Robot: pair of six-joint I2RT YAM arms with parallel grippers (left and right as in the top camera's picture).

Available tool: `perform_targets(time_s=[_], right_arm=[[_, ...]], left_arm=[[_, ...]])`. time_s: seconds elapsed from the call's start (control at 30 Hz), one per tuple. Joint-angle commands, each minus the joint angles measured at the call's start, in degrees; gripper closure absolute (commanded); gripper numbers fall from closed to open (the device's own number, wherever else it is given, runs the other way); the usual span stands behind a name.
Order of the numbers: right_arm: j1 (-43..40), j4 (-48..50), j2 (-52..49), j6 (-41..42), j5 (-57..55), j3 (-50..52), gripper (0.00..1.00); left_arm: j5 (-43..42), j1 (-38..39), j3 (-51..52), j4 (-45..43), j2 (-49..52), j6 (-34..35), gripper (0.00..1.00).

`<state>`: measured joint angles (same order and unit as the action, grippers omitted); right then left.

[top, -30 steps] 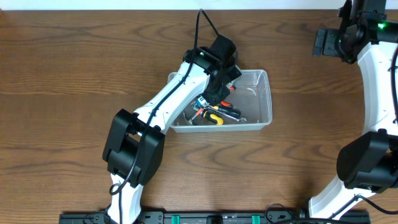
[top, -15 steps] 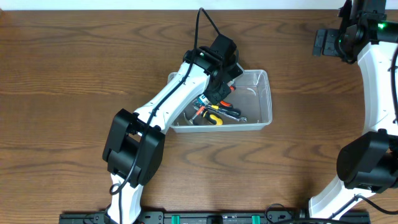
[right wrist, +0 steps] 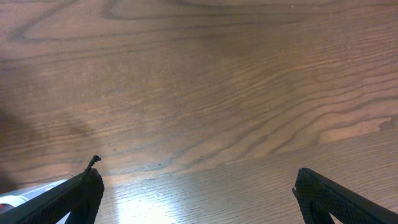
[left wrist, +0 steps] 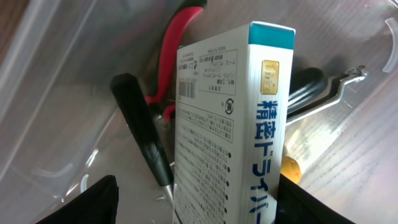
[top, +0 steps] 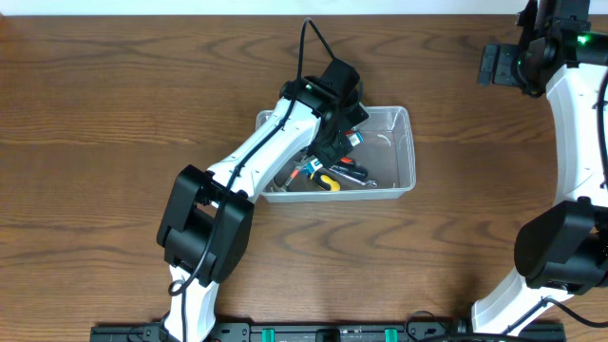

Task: Pack container
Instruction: 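Open the left gripper to release the box and withdraw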

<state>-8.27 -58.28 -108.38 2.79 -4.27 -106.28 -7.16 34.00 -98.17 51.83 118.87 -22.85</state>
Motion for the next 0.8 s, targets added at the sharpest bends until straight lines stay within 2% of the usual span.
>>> perform_targets(time_s=[0.0, 0.23, 0.47, 0.63, 0.7, 0.77], right_arm=[[0.09, 0.02, -0.17, 0.37, 0.22, -0.09, 0.01], [0.09, 0.02, -0.17, 0.37, 0.22, -0.09, 0.01], [0.09, 0.02, -0.17, 0.37, 0.22, -0.09, 0.01], [0.09, 0.02, -0.17, 0.37, 0.22, -0.09, 0.01], [0.09, 0.02, -0.17, 0.37, 0.22, -0.09, 0.01], [0.09, 0.02, -0.17, 0.37, 0.22, -0.09, 0.01]], left_arm=[[-1.27, 1.44, 0.39, 0.81, 1.05, 0.02, 0.36], [-1.29, 5.88, 0.20, 2.03, -0.39, 0.87, 0.36], [-1.20, 8.15, -2.27, 2.01, -6.34, 3.74, 0.36], [2.51, 4.92, -3.56, 1.11, -13.53, 8.02, 0.34], [6.34, 1.99, -3.56, 0.28, -17.49, 10.60, 0.27], [10.93, -1.42, -3.56, -0.20, -20.74, 14.12, 0.25]])
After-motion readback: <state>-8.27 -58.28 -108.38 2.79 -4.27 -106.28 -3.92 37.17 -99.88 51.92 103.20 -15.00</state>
